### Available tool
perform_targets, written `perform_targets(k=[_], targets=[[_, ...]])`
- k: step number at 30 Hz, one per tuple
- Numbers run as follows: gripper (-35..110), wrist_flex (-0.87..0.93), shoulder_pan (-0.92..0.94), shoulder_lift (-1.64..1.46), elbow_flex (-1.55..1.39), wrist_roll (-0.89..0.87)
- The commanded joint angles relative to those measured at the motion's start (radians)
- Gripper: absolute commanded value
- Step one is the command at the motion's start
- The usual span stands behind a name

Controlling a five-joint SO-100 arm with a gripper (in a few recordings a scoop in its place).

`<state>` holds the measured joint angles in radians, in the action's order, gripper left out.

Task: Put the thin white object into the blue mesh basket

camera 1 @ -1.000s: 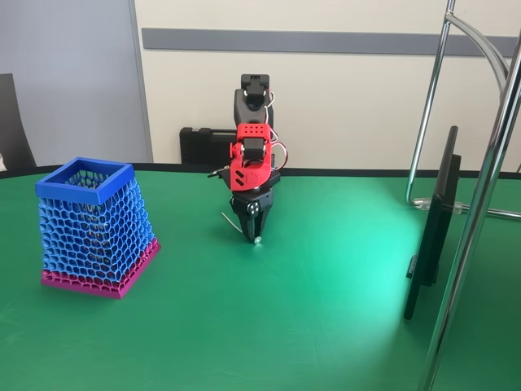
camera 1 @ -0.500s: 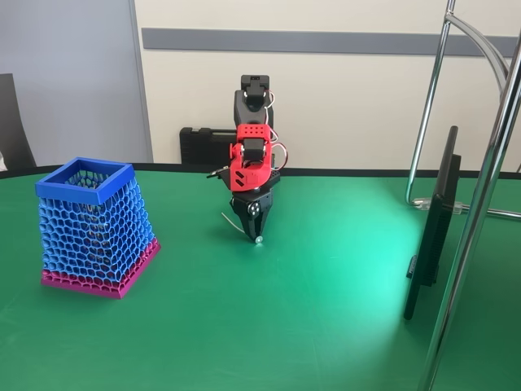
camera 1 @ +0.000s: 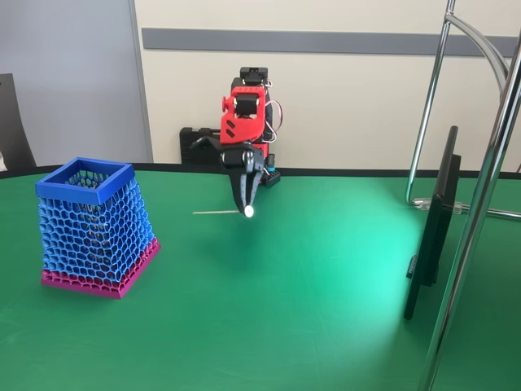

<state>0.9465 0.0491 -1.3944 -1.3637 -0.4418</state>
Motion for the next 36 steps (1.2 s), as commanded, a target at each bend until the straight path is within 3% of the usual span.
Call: perform_targets(k=[1,9,14,27,36], targets=[[1,-0.161,0.031,-0.117,0.035,0.080],[2,-0.552,0.083,-0.176,0.035,0.305],[2,-0.698,0.179,-0.198,0.029,0.265],[1,-0.706,0.442,-0.133,0.083,-0.104],[0,-0.670,0.445,-0.075,0.126,-0.209]])
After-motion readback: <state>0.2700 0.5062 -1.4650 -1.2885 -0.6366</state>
